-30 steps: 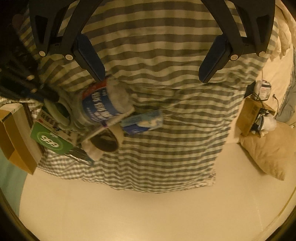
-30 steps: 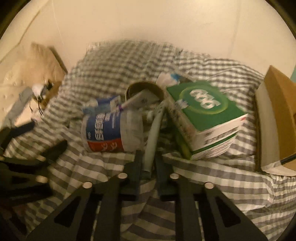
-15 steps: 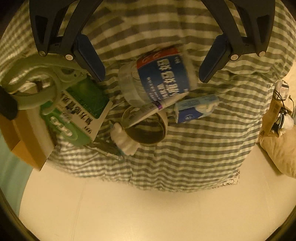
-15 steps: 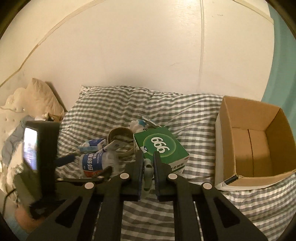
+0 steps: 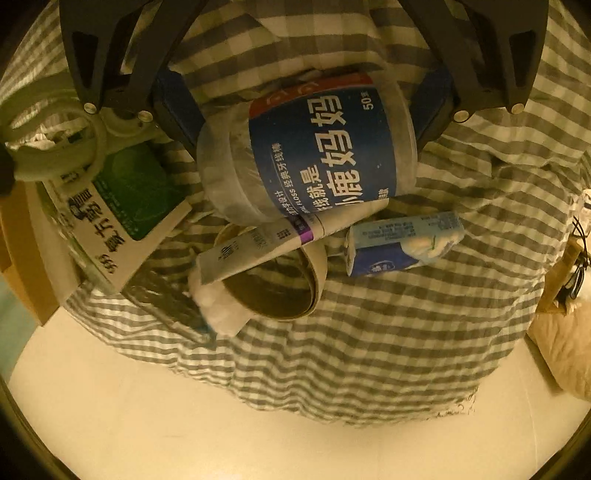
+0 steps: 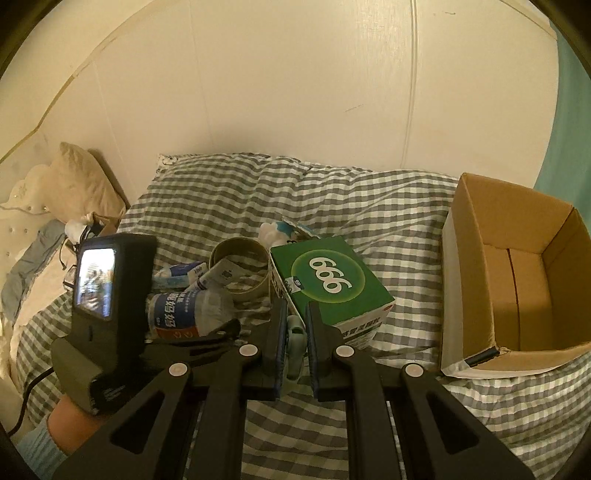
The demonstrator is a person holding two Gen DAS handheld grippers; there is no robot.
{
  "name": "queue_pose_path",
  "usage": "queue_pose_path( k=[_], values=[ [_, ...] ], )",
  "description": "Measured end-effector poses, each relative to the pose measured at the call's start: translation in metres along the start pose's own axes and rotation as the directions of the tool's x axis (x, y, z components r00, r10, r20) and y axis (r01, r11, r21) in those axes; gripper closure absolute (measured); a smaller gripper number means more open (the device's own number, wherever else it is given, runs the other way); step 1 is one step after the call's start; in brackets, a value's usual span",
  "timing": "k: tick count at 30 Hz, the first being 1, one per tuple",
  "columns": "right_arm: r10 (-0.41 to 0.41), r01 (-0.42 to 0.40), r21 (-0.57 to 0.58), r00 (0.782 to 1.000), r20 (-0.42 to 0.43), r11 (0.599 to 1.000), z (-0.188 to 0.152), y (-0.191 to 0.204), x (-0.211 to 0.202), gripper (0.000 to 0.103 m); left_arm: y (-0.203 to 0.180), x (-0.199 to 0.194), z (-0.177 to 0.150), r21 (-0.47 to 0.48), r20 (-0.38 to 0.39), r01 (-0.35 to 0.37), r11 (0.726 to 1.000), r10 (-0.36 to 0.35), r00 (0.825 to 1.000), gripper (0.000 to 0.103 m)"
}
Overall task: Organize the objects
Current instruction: 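Grasp the clear blue-labelled bottle with the left tool while the right tool grasps the cable, then carry the bottle and cable into the cardboard box and open both tools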
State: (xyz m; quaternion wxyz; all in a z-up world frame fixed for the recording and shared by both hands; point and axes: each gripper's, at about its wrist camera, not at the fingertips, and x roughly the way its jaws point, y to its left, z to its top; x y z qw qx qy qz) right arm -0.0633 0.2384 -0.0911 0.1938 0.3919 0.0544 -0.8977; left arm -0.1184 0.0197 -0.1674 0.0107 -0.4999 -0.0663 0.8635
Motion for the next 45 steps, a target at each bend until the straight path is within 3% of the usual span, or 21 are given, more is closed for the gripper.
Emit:
queue_pose_path(
  k=[3, 10, 16, 23, 28, 33, 39, 45],
  values=[
    [-0.018, 0.018, -0.012, 1.0, -0.003, 1.0, 0.002, 0.004, -0.002, 0.093, 0.001, -0.012, -0.004, 0.019, 0.024, 0.041, 0.999, -0.041, 0.999, 0.006],
    [-0.05, 0.052, -0.059, 0.998, 0.028, 0.997, 0.008, 0.021, -0.028, 0.093, -0.003, -0.06, -0.012, 0.08, 0.091, 0.04, 0.996, -0.047, 0.995, 0.006],
    [-0.048, 0.058, -0.086, 0.992, 0.12, 0.995, 0.023, 0.027, -0.088, 0.093, -0.002, -0.119, -0.019, 0.094, 0.155, 0.045, 0.995, -0.059, 0.986, 0.007],
    [-0.058, 0.088, -0.124, 0.972, 0.229, 0.988, 0.048, 0.01, -0.168, 0.093, -0.027, -0.19, -0.011, 0.128, 0.256, 0.074, 0.989, -0.105, 0.961, 0.007],
    [-0.095, 0.135, -0.139, 0.96, 0.265, 0.981, 0.07, -0.021, -0.205, 0.093, -0.076, -0.224, 0.007, 0.199, 0.301, 0.138, 0.97, -0.194, 0.934, 0.007],
    [-0.16, 0.202, -0.128, 0.947, 0.279, 0.971, 0.092, -0.071, -0.22, 0.093, -0.132, -0.229, 0.027, 0.261, 0.305, 0.185, 0.948, -0.263, 0.915, 0.007],
    [-0.228, 0.247, -0.051, 0.943, 0.242, 0.968, 0.102, -0.141, -0.197, 0.093, -0.205, -0.205, 0.041, 0.321, 0.264, 0.226, 0.92, -0.316, 0.911, 0.007],
    [-0.253, 0.256, -0.005, 0.959, 0.125, 0.967, 0.09, -0.195, -0.144, 0.093, -0.264, -0.145, 0.035, 0.369, 0.163, 0.255, 0.894, -0.332, 0.929, 0.007]
  ],
)
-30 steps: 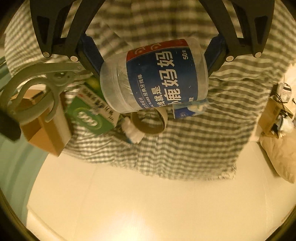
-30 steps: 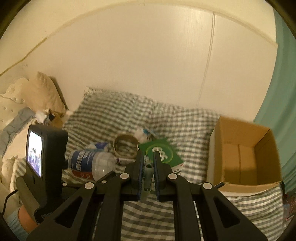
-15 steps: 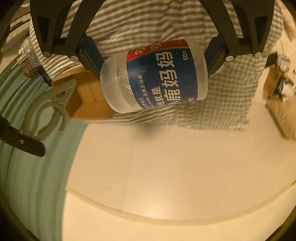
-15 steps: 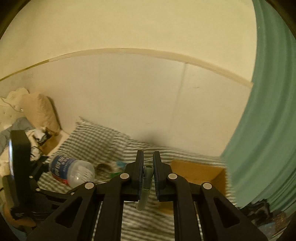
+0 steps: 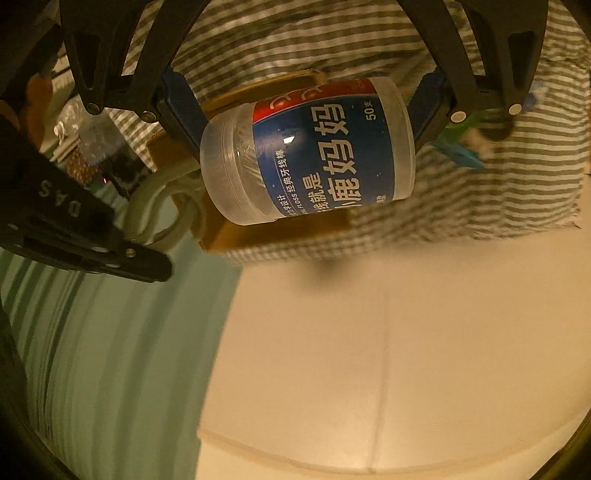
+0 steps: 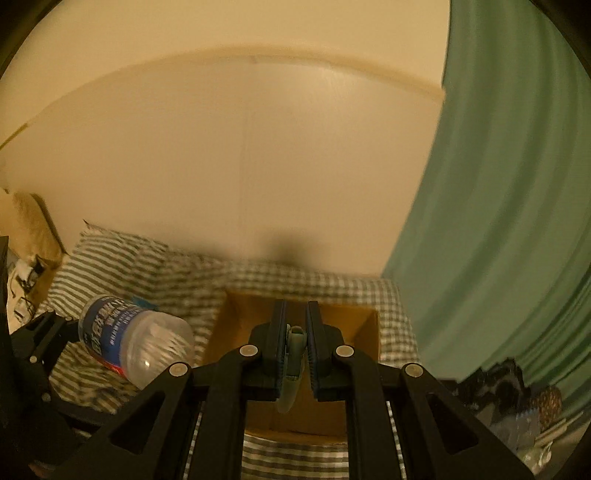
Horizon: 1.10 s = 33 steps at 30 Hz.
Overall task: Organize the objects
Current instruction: 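Carry the bottle and cable into the cardboard box and open both tools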
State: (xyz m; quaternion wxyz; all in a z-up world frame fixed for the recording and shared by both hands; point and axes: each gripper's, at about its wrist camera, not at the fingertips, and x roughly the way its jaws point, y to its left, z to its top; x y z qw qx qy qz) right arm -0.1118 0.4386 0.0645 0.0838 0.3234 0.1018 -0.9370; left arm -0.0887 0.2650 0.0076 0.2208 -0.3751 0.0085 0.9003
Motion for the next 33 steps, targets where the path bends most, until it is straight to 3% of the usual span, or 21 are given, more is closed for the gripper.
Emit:
queue_pose_path(
  k=[9, 17, 19, 21, 23, 25, 28, 33],
  values=[
    [0.024, -0.017, 0.051, 0.99, -0.139, 0.999, -0.035, -0.035, 0.077, 0.093, -0.023, 0.065, -0.013, 0.049, -0.085, 0.013, 0.999, -0.009, 0.996, 0.007],
    [0.062, -0.046, 0.125, 0.99, -0.127, 0.991, -0.04, -0.05, 0.081, 0.093, -0.024, 0.07, -0.014, 0.029, -0.105, 0.02, 0.999, -0.017, 0.994, 0.006],
    [0.063, -0.049, 0.132, 0.992, -0.105, 0.99, -0.035, -0.05, 0.072, 0.093, -0.023, 0.061, -0.011, 0.021, -0.093, 0.012, 1.0, -0.01, 0.996, 0.0],
    [0.054, -0.043, 0.13, 0.995, -0.082, 0.991, -0.029, -0.05, 0.06, 0.082, -0.02, 0.053, -0.006, 0.016, -0.083, -0.001, 1.0, 0.003, 0.997, 0.0],
    [0.041, -0.034, 0.134, 0.998, -0.055, 0.99, -0.024, -0.052, 0.045, 0.057, -0.016, 0.039, -0.002, 0.01, -0.073, -0.008, 1.0, 0.008, 0.997, 0.0],
    [0.033, -0.031, 0.137, 0.999, -0.012, 0.99, -0.015, -0.049, 0.024, 0.054, -0.011, 0.022, 0.002, 0.008, -0.055, -0.017, 1.0, 0.018, 0.998, 0.0],
    [0.029, -0.032, 0.132, 0.999, 0.029, 0.991, -0.006, -0.044, -0.005, 0.042, 0.001, -0.009, 0.006, 0.019, -0.025, -0.042, 0.999, 0.043, 0.999, 0.0],
    [0.016, -0.023, 0.089, 0.997, 0.08, 0.996, -0.004, -0.012, -0.058, 0.029, 0.031, -0.068, 0.016, 0.014, 0.044, -0.108, 0.994, 0.108, 0.993, 0.0]
  ],
)
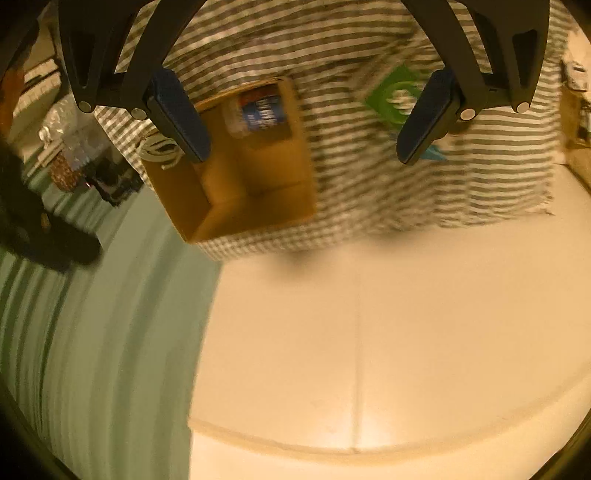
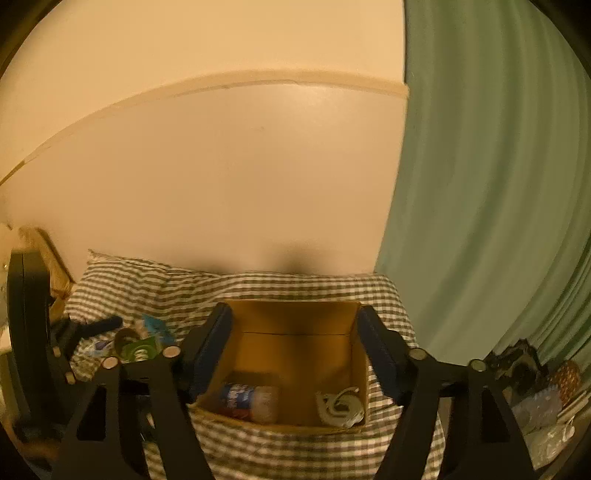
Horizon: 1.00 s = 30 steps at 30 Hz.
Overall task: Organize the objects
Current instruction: 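Carry the bottle and cable into the cardboard box and open both tools, then move both tools back toward the remaining items on the bed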
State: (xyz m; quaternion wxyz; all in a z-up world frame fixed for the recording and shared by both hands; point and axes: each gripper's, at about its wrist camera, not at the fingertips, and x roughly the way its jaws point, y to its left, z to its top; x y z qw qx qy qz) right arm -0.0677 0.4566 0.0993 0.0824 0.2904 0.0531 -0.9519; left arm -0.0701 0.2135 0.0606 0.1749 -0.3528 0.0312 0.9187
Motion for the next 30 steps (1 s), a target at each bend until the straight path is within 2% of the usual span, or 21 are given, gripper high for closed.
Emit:
queue_pose_path(
  k=[3, 6, 11, 15, 20, 26, 30],
  values=[
    [-0.022, 0.023, -0.042, 0.999, 0.027, 0.999, -0.001, 0.024, -0.029, 0.021, 0.022, -0.037, 0.003, -0.035, 0.041, -0.031, 0.999, 0.032, 0.999, 0.0],
    [-0.052, 0.056, -0.081, 0.998, 0.046, 0.995, 0.001, 0.05, -0.057, 0.019, 0.038, -0.073, 0.002, -0.043, 0.078, -0.037, 0.998, 0.041, 0.996, 0.0],
    [-0.028, 0.037, -0.1, 0.995, 0.094, 0.994, 0.002, 0.09, -0.101, 0.011, 0.066, -0.123, -0.015, -0.036, 0.114, -0.085, 0.996, 0.089, 0.99, 0.0],
    [0.006, 0.004, -0.102, 0.995, 0.1, 0.995, -0.004, 0.12, -0.118, 0.007, 0.097, -0.149, -0.034, -0.051, 0.125, -0.117, 0.992, 0.122, 0.985, 0.0],
    [0.095, -0.09, -0.084, 0.994, 0.056, 0.992, -0.015, 0.156, -0.115, 0.0, 0.141, -0.164, -0.059, -0.072, 0.126, -0.156, 0.985, 0.164, 0.978, 0.0],
    [0.077, -0.074, -0.125, 0.997, 0.016, 0.989, -0.039, 0.208, -0.079, 0.0, 0.194, -0.151, -0.087, -0.121, 0.092, -0.2, 0.972, 0.212, 0.973, 0.0],
    [0.095, -0.102, -0.131, 0.994, -0.054, 0.986, -0.057, 0.236, -0.04, 0.0, 0.224, -0.128, -0.107, -0.156, 0.048, -0.192, 0.969, 0.202, 0.978, 0.0]
  ],
)
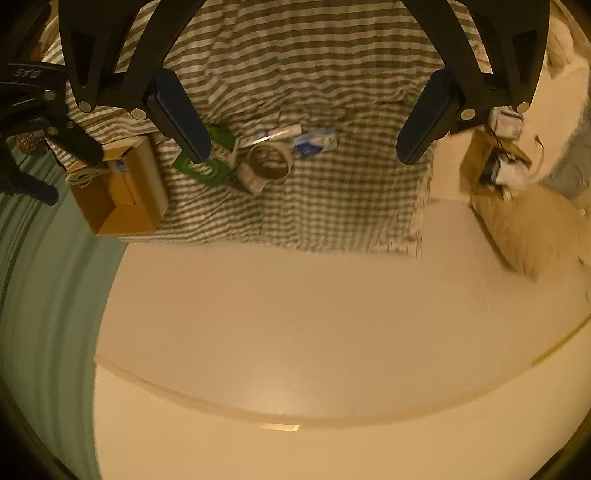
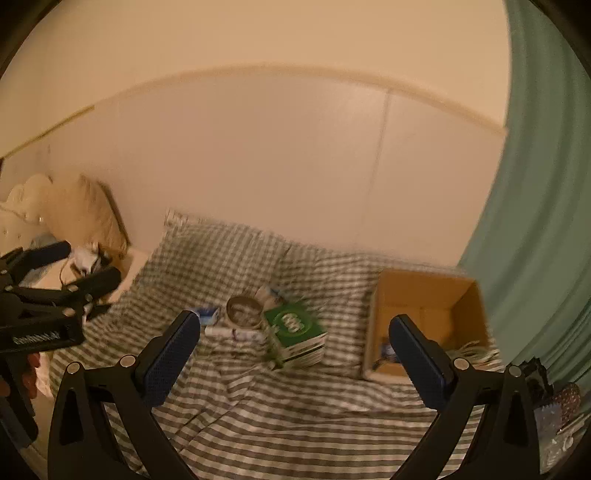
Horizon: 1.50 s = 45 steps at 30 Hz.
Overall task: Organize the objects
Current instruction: 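Move both tools back toward the remaining items on the bed, then grasp the tissue pack with the left tool while the right tool grasps the green medicine box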
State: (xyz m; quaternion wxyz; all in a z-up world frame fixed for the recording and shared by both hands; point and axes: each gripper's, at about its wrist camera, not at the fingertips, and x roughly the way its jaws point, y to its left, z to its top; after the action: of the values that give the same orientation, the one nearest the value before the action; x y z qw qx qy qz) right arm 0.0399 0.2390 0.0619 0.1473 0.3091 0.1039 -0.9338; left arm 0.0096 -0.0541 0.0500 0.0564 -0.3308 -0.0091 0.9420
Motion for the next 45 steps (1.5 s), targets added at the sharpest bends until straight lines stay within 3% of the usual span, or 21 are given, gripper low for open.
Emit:
queue_pose_path(
  k=[11, 22, 24, 26, 34, 37, 45],
  values=[
    [0.046, -0.063, -0.123, 0.989, -0.141, 0.99, -0.032, 0.015, 0.128, 0.0, 0.04, 0.098, -0.051, -0.048, -0.147, -0.02, 0.999, 0.013, 0.989, 0.0],
    [0.05, -0.093, -0.167, 0.968, -0.245, 0.981, -0.047, -0.002, 0.219, 0.0, 0.028, 0.192, -0.066, -0.04, -0.273, -0.013, 0.999, 0.001, 0.962, 0.0],
    [0.048, -0.102, -0.193, 0.963, -0.265, 0.976, -0.052, -0.002, 0.227, 0.0, 0.028, 0.206, -0.065, -0.028, -0.32, -0.042, 0.999, 0.031, 0.947, 0.0],
    [0.04, -0.1, -0.196, 0.957, -0.289, 0.975, -0.058, -0.004, 0.237, 0.0, 0.028, 0.214, -0.064, -0.007, -0.329, -0.064, 0.998, 0.058, 0.943, 0.0],
    [0.046, -0.121, -0.206, 0.94, -0.338, 0.971, -0.064, -0.001, 0.264, 0.0, 0.023, 0.246, -0.064, -0.019, -0.379, -0.05, 0.999, 0.039, 0.925, 0.0],
    [0.043, -0.12, -0.2, 0.935, -0.351, 0.972, -0.069, 0.001, 0.272, 0.012, 0.019, 0.256, -0.062, -0.016, -0.388, -0.051, 0.999, 0.041, 0.921, 0.0],
    [0.0, -0.039, -0.147, 0.967, -0.254, 0.988, -0.063, -0.007, 0.257, 0.016, 0.027, 0.277, -0.06, -0.128, -0.399, -0.045, 0.991, -0.01, 0.917, 0.0]
  ],
)
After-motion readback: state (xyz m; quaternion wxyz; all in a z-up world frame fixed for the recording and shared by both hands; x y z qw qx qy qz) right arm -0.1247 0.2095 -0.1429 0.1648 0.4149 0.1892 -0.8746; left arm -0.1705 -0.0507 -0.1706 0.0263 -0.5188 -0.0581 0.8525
